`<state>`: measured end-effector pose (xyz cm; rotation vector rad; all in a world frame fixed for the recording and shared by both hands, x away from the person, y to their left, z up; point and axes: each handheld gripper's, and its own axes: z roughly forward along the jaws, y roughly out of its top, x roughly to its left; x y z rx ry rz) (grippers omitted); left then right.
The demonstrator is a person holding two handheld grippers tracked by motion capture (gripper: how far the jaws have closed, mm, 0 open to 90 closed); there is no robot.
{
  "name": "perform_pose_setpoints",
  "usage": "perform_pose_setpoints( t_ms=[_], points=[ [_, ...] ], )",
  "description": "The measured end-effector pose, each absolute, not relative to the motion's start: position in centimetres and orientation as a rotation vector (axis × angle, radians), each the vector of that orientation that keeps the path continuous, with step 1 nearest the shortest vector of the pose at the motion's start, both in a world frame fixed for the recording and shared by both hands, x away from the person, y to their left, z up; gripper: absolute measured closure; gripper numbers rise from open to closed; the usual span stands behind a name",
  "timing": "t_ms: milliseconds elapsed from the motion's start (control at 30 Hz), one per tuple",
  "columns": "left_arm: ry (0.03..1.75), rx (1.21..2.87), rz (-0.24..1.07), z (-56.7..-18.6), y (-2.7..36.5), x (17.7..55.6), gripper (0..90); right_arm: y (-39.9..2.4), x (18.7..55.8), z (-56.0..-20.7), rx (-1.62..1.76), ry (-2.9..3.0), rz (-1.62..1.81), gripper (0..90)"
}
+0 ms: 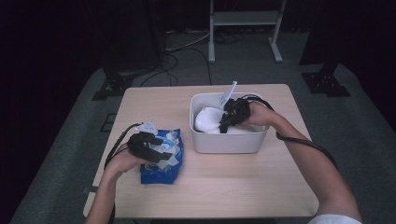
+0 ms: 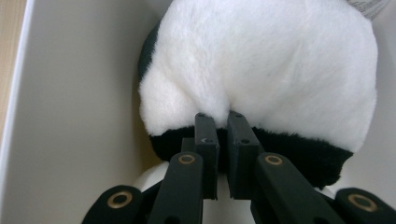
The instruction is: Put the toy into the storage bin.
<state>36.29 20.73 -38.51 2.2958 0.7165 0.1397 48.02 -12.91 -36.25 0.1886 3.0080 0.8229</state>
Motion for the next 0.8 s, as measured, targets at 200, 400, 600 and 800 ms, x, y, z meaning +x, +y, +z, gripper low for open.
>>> perform_pose_setpoints(
  t_ms=[200, 400, 600, 800],
  points=[
    [0.715, 2.298, 0.139, -38.5, 20.7, 36.4, 24.6, -13.0, 48.3, -36.1, 0.217, 3.027, 0.841, 76.9],
    [0.702, 2.304, 0.148, -38.1, 20.6, 36.4, 24.6, -14.1, 48.9, -34.1, 0.266, 3.02, 0.891, 59.7],
    [0.704, 2.303, 0.149, -38.0, 20.6, 36.5, 24.6, -14.6, 49.5, -34.9, 0.322, 3.012, 0.82, 44.7],
    [0.705, 2.301, 0.141, -38.3, 20.4, 36.5, 24.6, -14.3, 50.4, -35.9, 0.432, 3.044, 0.78, 43.5]
  ],
)
